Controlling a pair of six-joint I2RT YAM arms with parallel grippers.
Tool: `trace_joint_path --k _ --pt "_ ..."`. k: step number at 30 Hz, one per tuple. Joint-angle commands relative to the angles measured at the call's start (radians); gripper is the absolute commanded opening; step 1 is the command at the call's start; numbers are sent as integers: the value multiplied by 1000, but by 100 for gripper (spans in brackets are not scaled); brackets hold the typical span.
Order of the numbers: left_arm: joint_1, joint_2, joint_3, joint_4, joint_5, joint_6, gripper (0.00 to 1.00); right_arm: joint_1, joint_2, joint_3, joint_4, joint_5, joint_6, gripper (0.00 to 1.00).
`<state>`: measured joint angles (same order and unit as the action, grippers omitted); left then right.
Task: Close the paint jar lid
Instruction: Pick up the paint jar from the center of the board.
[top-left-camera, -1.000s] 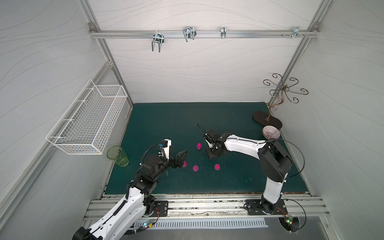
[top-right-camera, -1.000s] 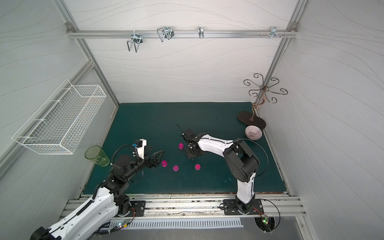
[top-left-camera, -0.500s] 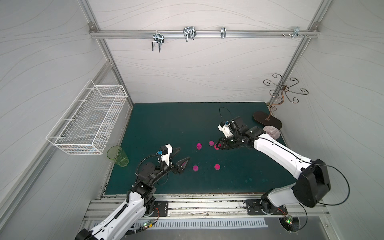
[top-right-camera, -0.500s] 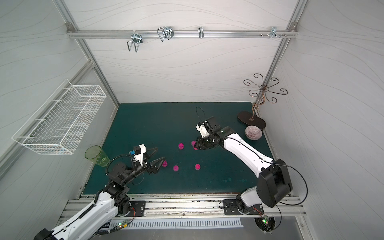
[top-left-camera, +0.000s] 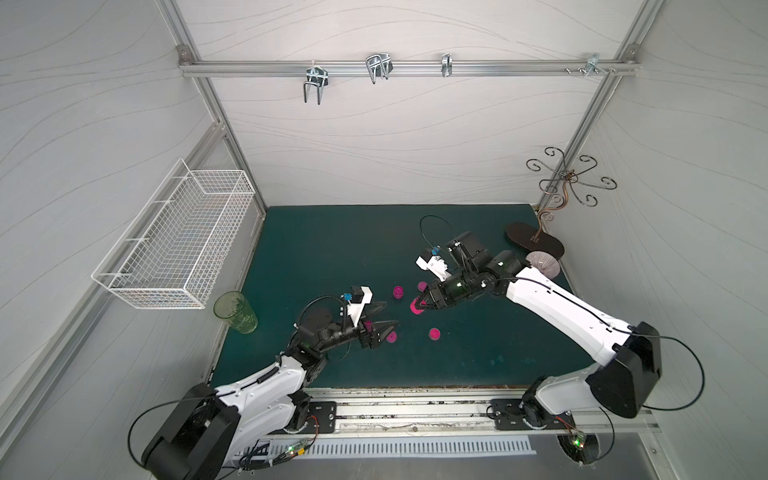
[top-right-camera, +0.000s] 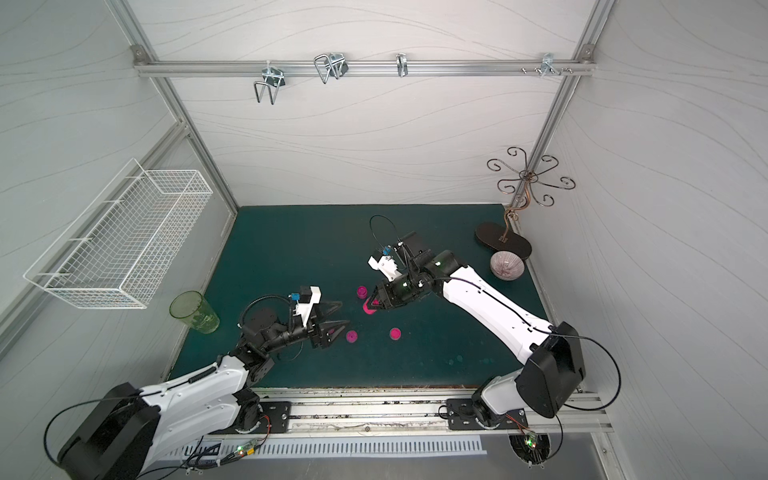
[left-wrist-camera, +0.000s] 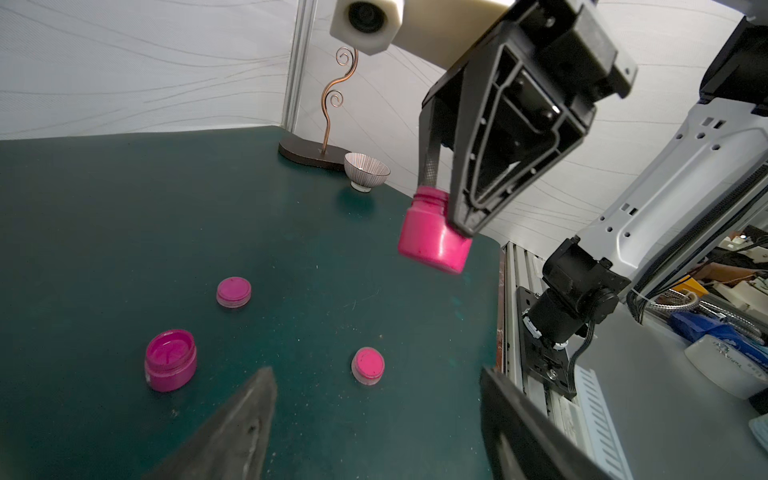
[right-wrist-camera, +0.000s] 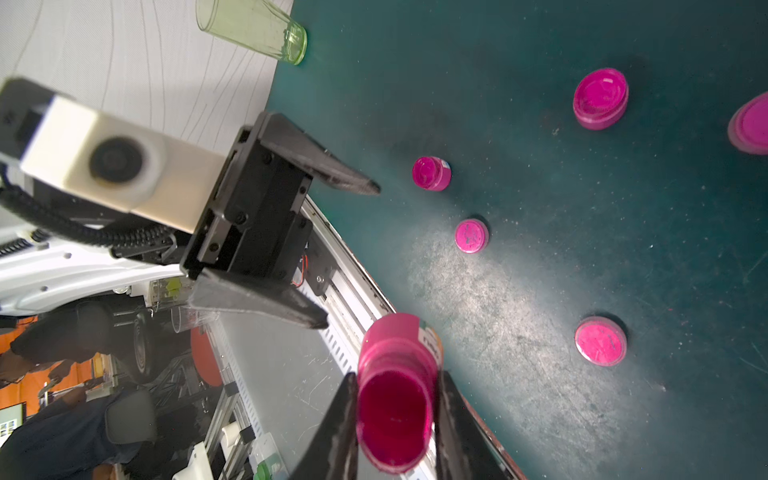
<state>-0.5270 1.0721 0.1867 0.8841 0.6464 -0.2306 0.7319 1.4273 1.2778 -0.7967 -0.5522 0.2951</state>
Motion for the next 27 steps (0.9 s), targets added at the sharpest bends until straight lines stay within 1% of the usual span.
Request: trace_joint_path --k 1,4,7,12,16,20,27 --pt "-7 92 67 199 52 7 78 10 27 32 -43 -31 -16 25" --pt "-11 143 69 259 61 2 77 27 54 52 -52 -26 -21 25" --pt "-23 156 74 254 73 22 76 32 83 77 -57 -30 -20 25" --pt "-59 121 63 182 44 104 75 59 133 124 -76 -57 -22 25" --pt "-73 76 57 129 17 144 72 79 162 155 -95 -70 -22 25" --pt "-79 43 49 100 -5 163 68 92 173 156 -97 -75 -20 25" --pt "-96 48 57 58 -8 187 64 98 180 164 -92 -83 -12 25"
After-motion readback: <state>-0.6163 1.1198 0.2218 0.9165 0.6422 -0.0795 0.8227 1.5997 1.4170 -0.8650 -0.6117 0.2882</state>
